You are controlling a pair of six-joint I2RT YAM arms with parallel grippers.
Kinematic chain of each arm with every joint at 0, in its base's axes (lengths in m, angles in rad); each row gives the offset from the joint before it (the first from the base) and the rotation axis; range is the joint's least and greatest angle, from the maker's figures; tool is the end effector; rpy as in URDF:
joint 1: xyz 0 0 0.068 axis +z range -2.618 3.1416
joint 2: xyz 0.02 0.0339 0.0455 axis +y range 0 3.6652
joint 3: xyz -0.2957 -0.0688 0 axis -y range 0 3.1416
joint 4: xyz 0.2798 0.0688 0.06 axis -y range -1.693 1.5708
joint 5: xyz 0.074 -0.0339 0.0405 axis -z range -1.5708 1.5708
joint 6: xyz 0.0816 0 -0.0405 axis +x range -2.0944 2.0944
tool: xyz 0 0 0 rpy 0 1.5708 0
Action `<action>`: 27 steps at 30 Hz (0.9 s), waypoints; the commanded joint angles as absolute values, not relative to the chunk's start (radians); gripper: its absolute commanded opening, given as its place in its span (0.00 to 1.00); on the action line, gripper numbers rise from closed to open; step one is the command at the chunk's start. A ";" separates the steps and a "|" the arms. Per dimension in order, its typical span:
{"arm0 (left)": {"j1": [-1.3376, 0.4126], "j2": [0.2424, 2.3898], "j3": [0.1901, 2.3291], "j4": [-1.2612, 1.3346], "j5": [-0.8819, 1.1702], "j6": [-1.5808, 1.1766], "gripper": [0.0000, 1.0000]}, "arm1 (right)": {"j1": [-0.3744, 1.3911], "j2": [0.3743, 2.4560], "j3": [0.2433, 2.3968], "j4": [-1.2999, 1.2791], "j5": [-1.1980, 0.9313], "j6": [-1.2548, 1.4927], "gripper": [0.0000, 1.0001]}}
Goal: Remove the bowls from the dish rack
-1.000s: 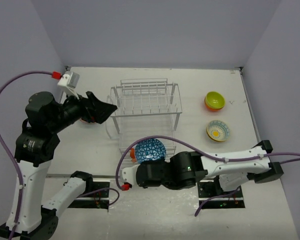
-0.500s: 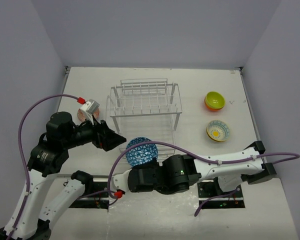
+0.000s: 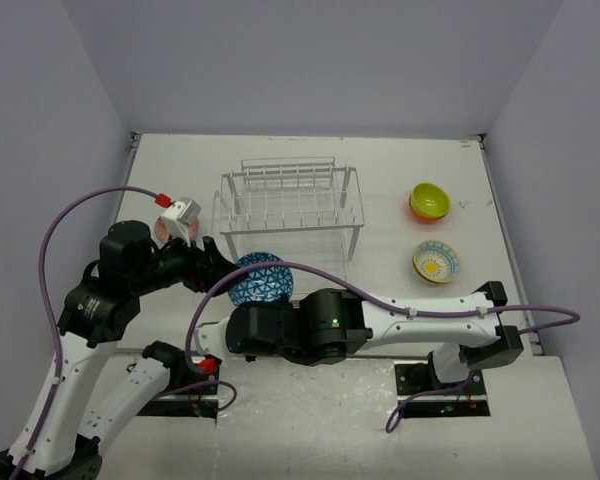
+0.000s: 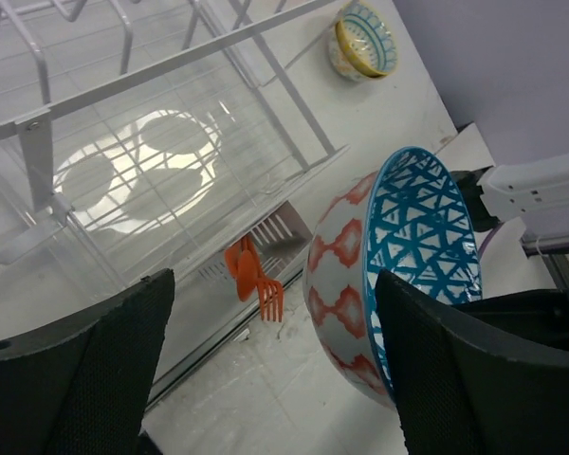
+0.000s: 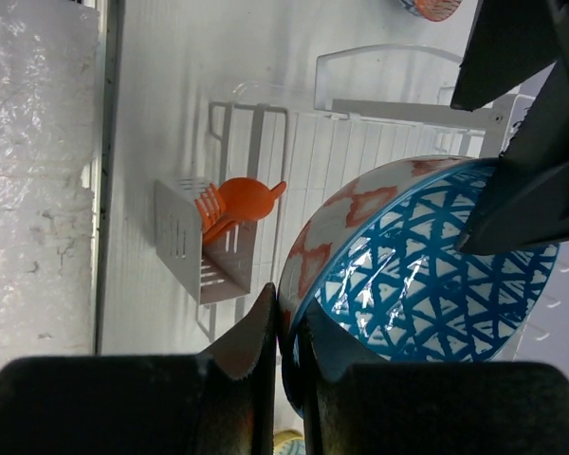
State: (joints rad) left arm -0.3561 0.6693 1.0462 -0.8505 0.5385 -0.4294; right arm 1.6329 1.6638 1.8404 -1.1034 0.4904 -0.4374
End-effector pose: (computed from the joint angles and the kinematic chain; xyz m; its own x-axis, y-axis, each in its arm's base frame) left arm 0.1301 -0.0930 0.3900 -0.6914 -0.1242 -0.7118 0.4831 0.6531 -0.5832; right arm 0.0135 0.4016 0.3994 0.4253 -0.8194 -0.3843 -0.7924 -0.1320 -0.5955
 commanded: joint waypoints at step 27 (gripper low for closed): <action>-0.360 0.637 1.115 -0.936 0.111 -0.350 0.00 | 1.595 1.819 2.000 -0.783 0.784 -0.644 0.19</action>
